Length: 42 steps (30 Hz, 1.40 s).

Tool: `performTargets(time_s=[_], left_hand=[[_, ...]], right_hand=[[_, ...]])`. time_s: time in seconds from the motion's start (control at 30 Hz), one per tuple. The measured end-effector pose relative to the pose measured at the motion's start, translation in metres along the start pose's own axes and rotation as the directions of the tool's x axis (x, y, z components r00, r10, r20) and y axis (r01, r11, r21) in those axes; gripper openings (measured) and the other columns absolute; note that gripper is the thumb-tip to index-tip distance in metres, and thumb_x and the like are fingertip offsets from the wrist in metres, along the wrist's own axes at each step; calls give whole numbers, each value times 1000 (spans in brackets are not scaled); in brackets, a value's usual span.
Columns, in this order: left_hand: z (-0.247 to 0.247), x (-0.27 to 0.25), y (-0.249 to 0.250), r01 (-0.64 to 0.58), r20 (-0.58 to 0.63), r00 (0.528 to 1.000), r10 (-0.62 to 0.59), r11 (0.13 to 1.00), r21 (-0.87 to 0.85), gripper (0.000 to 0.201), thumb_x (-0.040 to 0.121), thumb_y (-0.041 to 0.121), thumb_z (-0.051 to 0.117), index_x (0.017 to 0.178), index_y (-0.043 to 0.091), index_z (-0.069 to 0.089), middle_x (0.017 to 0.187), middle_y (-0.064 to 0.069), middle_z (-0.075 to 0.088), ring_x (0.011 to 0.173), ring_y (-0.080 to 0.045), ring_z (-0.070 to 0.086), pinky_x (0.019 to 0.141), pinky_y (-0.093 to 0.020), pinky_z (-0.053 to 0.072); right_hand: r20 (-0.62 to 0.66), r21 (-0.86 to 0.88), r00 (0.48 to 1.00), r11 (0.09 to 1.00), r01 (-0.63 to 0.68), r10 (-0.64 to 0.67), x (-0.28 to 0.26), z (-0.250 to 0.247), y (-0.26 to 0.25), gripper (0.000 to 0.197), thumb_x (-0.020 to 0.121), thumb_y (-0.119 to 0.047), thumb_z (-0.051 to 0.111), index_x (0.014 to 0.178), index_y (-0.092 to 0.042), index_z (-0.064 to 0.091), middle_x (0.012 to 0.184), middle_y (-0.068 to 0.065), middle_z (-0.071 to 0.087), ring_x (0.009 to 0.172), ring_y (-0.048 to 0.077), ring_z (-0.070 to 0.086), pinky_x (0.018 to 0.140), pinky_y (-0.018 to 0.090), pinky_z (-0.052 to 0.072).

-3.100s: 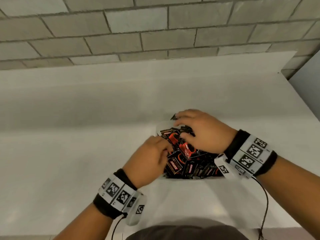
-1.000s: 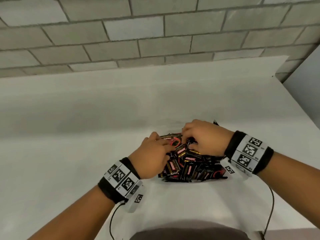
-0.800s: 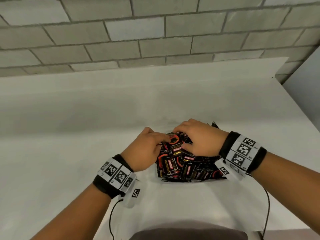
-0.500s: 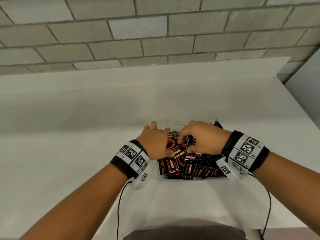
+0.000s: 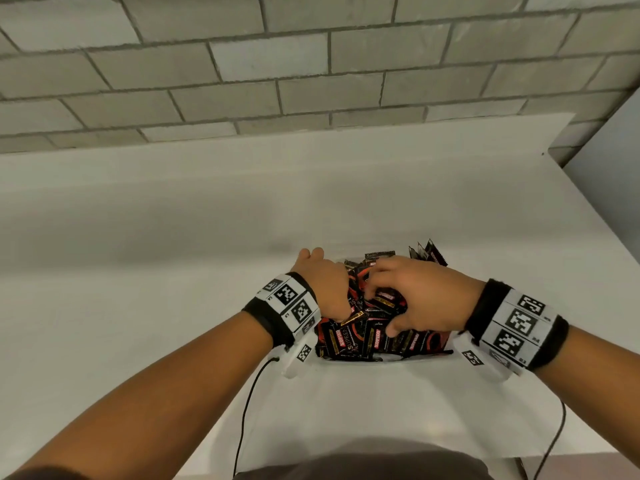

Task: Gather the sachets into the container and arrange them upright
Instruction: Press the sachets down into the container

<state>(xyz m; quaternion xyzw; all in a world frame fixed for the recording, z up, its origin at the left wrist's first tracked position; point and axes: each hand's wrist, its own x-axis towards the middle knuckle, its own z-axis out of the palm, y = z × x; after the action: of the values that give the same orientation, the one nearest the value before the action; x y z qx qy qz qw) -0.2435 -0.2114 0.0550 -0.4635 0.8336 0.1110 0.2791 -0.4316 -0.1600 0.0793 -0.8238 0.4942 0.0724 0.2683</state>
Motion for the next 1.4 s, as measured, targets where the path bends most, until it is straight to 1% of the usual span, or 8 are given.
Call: performTargets(time_s=[0.2, 0.33, 0.6, 0.77, 0.83, 0.93, 1.1, 1.4], left_hand=[[1, 5, -2, 12, -5, 1000, -12, 993, -121, 70, 70, 43, 79, 126, 15, 48, 100, -2, 51, 118, -26, 43, 99, -40, 33], [-7, 4, -3, 48, 61, 997, -39, 984, -171, 56, 72, 34, 82, 119, 15, 58, 103, -3, 57, 121, -25, 41, 100, -40, 34], [-9, -1, -9, -37, 47, 997, 56, 942, -334, 48, 76, 41, 78, 113, 18, 58, 88, 4, 59, 101, -23, 52, 99, -42, 35], [-10, -10, -6, -70, -58, 997, 48, 871, -486, 48, 77, 36, 79, 115, 17, 56, 95, 0, 62, 92, -25, 62, 69, -31, 43], [-10, -12, -6, -89, -86, 995, 52, 854, -512, 52, 77, 33, 79, 120, 16, 55, 101, -3, 64, 92, -27, 64, 68, -33, 49], [-9, -16, -8, -136, -147, 987, 64, 820, -557, 52, 79, 25, 79, 123, 16, 53, 98, -3, 65, 85, -23, 64, 64, -30, 50], [-7, -20, -12, -196, -217, 974, 71, 747, -635, 50, 82, 13, 76, 126, 18, 52, 98, -5, 68, 81, -22, 68, 65, -35, 57], [-7, -20, -32, -189, -311, 943, -120, 577, -795, 53, 84, 11, 79, 124, 27, 47, 96, 8, 64, 74, -12, 67, 52, -11, 47]], right_hand=[[-12, -2, 1000, 1000, 14, -14, 3, 2, 2, 75, 73, -41, 86, 138, -38, 49, 129, -15, 45, 118, 10, 47, 98, 34, 46], [-39, -25, 999, 999, 26, -27, 1, 4, 5, 88, 74, -44, 84, 148, -40, 37, 137, -15, 44, 127, 9, 41, 104, 32, 43], [-104, -32, 995, 999, 2, -5, -7, 11, 14, 66, 75, -54, 79, 131, -36, 51, 126, -17, 44, 115, 8, 43, 94, 36, 50], [-100, -52, 995, 998, 19, -24, -7, 12, 12, 52, 76, -48, 81, 119, -38, 54, 125, -15, 45, 115, 11, 44, 90, 36, 50], [-112, -54, 994, 998, 13, -19, -7, 12, 10, 52, 76, -47, 81, 119, -38, 53, 124, -14, 45, 116, 11, 44, 90, 36, 50], [-155, 7, 988, 1000, 0, 1, -10, 12, 11, 68, 73, -42, 85, 128, -36, 45, 124, -17, 43, 115, 10, 44, 92, 36, 50], [-167, 11, 986, 1000, -3, 5, -14, 9, 10, 121, 72, -39, 87, 153, -55, -2, 128, -16, 44, 112, 10, 40, 95, 33, 45], [-165, -24, 986, 1000, -16, 12, -8, 16, 12, 93, 73, -43, 84, 150, -37, 33, 135, -13, 31, 122, 11, 35, 100, 34, 47]])
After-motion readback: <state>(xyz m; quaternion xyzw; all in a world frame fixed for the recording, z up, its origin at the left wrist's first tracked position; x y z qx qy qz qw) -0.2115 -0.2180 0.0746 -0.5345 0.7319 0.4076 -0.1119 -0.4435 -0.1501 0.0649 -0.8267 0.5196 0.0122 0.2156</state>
